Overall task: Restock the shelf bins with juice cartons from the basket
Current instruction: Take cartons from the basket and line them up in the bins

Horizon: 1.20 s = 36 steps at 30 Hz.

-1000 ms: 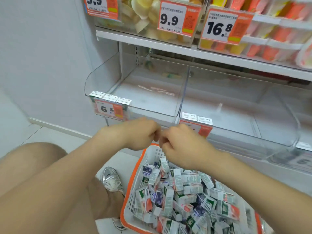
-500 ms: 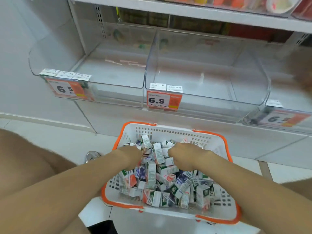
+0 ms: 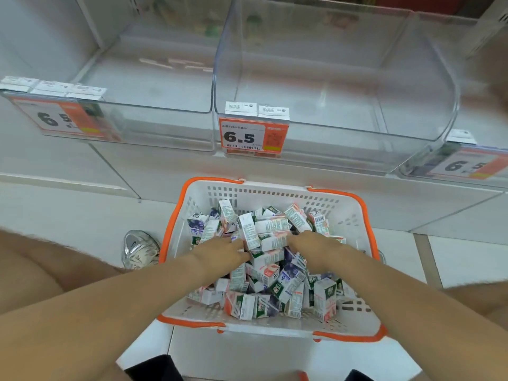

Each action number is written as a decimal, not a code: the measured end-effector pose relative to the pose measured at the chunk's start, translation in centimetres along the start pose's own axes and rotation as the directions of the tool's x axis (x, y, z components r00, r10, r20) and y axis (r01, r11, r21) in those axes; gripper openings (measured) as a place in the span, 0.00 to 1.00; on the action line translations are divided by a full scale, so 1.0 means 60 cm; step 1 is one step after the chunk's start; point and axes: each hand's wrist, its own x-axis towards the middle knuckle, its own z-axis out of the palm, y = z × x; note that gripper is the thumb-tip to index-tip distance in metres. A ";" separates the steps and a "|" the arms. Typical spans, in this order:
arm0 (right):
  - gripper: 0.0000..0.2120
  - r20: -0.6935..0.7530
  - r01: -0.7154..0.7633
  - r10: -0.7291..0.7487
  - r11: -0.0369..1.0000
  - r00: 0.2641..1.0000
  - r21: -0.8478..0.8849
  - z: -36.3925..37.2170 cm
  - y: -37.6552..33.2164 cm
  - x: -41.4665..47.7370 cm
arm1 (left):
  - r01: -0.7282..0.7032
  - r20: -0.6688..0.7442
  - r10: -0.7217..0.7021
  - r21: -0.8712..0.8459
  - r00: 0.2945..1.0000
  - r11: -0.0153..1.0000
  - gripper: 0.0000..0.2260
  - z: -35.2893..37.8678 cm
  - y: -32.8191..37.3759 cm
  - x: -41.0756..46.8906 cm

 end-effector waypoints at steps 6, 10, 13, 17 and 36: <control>0.31 -0.106 -0.034 0.063 0.965 0.992 0.260 0.033 0.003 -0.010 | -0.042 -0.124 0.072 0.227 0.990 0.973 0.24 -0.011 0.003 -0.008; 0.24 -0.199 -0.036 0.092 0.964 0.976 0.264 0.032 -0.013 -0.029 | -0.102 -0.107 0.139 0.295 0.984 0.950 0.23 -0.004 0.005 -0.011; 0.19 -0.274 -0.045 0.141 0.943 0.951 0.330 0.008 -0.017 -0.040 | -0.105 -0.074 0.127 0.246 0.989 0.964 0.27 0.001 0.003 -0.005; 0.17 -0.390 0.011 0.180 0.897 0.903 0.441 -0.027 -0.018 -0.059 | -0.143 -0.087 0.175 0.294 0.981 0.945 0.26 0.000 0.002 -0.002; 0.22 -0.526 0.008 -0.003 1.000 0.850 0.008 -0.193 -0.007 -0.211 | -0.016 -0.059 -0.006 -0.354 0.998 0.935 0.21 -0.126 0.025 -0.048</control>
